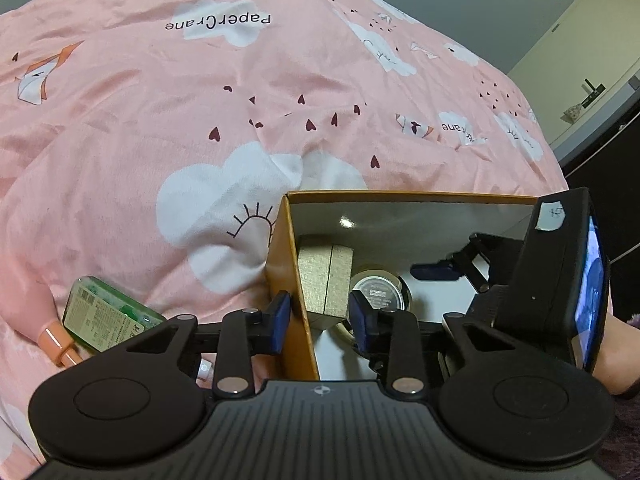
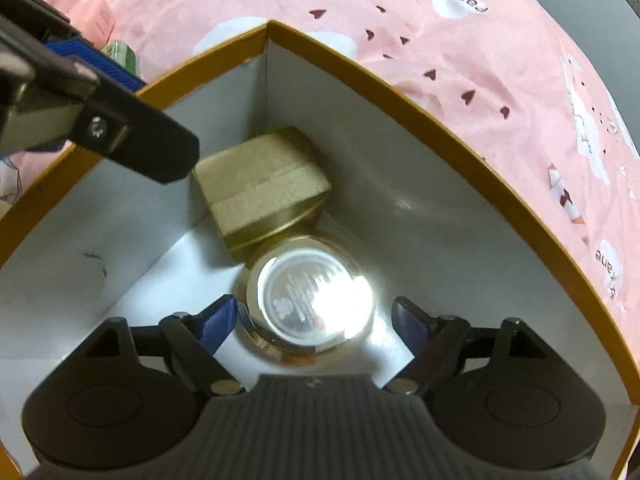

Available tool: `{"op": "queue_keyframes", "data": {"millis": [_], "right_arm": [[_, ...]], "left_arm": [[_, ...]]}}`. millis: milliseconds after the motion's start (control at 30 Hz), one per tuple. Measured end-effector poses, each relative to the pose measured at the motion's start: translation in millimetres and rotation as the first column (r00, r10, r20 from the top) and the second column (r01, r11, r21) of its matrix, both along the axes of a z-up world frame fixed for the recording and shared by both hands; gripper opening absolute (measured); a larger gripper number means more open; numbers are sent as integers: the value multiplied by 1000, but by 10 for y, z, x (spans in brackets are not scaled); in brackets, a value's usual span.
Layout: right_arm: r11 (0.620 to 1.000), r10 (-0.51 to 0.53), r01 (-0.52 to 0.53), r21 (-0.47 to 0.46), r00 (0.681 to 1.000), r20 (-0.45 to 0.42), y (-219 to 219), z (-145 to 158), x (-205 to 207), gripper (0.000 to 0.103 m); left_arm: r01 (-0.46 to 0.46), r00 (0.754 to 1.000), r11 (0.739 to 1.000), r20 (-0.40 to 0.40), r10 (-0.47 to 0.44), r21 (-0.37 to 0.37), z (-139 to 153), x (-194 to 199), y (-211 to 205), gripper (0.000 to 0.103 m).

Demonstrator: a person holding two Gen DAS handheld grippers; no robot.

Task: Organize rigid objects
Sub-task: 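Open the left gripper releasing the tan box while the right gripper releases the compact, then lift both grippers out of the box and move back to the item pile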

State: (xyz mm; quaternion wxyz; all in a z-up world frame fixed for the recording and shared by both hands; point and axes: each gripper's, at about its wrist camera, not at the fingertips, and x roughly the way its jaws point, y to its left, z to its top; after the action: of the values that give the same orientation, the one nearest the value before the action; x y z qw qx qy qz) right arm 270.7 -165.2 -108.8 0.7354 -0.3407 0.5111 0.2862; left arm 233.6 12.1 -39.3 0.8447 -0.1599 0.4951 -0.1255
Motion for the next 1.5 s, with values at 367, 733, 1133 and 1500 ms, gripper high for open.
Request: {"op": "queue_keyframes", "data": {"millis": [367,733,1133,1500], "right_arm": [[993,-118,119,25,993,-22,-63,-114,85,66],[988,-141,141,58,990,-7,48,89,-19,73],[957,-239,210,200,962,133,-9,655,-490,73],[865,-376,257,431,901,218,-98,1064,-1185,46]], "left_arm": [[-15,1000,1000,16,15,5,7,-55,-36,37],[-21,997,999,75,19,37,89,-170,-86,37],[-25,967,995,254,-1,101,451,-580,-129,38],[-101,942,992,327,72,74,553,-1088,77,38]]}}
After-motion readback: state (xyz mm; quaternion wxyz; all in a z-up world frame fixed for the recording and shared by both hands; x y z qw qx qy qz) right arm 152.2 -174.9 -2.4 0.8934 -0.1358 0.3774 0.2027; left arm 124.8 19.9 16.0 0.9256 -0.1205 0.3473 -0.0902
